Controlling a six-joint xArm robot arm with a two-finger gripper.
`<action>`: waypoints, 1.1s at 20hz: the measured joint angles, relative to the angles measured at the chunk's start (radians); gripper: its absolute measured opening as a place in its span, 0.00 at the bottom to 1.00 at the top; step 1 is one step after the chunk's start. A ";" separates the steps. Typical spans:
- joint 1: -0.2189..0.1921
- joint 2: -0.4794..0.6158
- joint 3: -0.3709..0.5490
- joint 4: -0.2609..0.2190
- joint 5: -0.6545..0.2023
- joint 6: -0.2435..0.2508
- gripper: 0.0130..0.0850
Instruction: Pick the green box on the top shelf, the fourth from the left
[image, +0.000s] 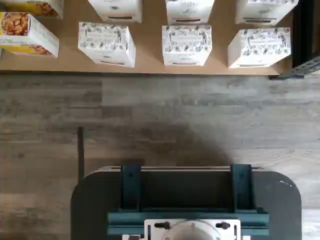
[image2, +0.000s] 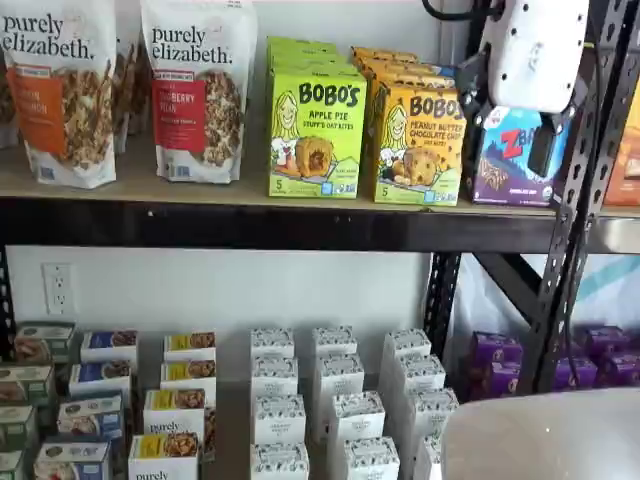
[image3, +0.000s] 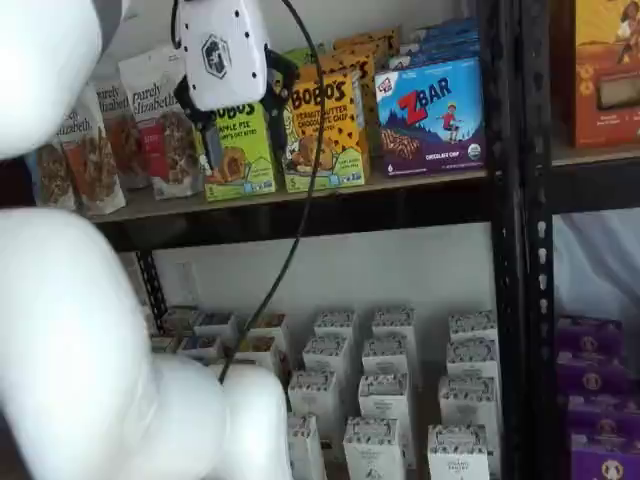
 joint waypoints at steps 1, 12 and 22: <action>-0.019 -0.013 0.012 0.020 -0.020 -0.011 1.00; -0.002 -0.063 0.073 0.048 -0.138 0.008 1.00; 0.080 -0.011 0.084 0.026 -0.268 0.076 1.00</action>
